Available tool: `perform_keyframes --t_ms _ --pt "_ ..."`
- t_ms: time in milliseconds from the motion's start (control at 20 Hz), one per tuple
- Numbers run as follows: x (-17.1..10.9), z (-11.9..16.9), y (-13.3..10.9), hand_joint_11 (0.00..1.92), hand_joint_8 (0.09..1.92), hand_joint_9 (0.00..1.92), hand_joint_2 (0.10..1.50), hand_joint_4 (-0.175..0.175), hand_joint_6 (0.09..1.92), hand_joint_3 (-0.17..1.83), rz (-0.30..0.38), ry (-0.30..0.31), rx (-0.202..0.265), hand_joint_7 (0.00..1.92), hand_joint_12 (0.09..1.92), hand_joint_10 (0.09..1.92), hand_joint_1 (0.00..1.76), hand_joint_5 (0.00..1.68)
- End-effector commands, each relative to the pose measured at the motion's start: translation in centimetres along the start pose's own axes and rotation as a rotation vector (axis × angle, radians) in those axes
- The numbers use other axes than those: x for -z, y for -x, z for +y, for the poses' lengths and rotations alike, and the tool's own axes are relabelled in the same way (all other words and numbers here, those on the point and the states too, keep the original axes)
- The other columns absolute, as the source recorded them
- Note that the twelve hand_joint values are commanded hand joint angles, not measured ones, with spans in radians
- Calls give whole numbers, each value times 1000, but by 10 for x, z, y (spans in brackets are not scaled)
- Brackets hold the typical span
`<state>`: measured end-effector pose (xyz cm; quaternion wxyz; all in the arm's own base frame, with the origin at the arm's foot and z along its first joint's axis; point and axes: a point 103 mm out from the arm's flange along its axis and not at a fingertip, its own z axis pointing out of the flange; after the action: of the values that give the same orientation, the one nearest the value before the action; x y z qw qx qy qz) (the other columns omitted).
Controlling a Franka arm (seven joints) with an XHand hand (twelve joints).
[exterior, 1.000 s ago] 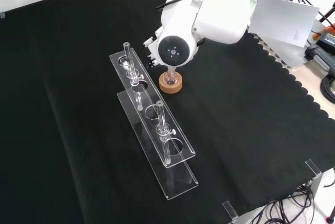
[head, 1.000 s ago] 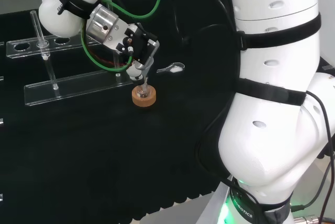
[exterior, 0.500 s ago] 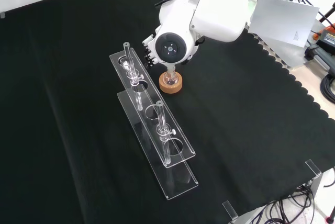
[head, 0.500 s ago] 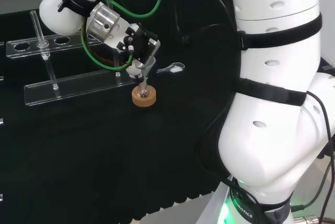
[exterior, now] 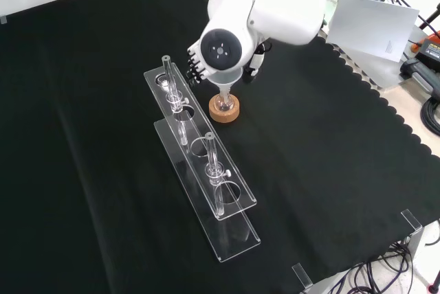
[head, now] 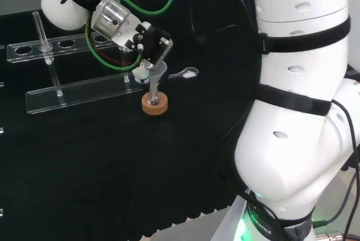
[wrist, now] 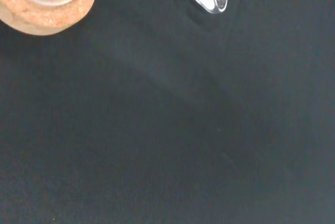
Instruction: Place the funnel on the round-bottom flask.
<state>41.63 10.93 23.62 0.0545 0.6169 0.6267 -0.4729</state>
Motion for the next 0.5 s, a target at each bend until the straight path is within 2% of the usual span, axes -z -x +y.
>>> perform_keyframes --t_ms 50,250,450,500 --pt "7 -33 25 220 152 144 828 -17 87 -162 92 39 4 0 1423 808 429 0" --pt "14 -54 48 210 211 144 803 -18 87 -127 159 107 -9 0 1444 815 401 0" --pt "7 -59 64 245 532 297 800 -27 87 -81 226 145 -23 47 1436 737 395 25" --pt "1 -58 73 280 594 376 821 -31 87 -67 300 157 -17 98 1419 714 438 129"
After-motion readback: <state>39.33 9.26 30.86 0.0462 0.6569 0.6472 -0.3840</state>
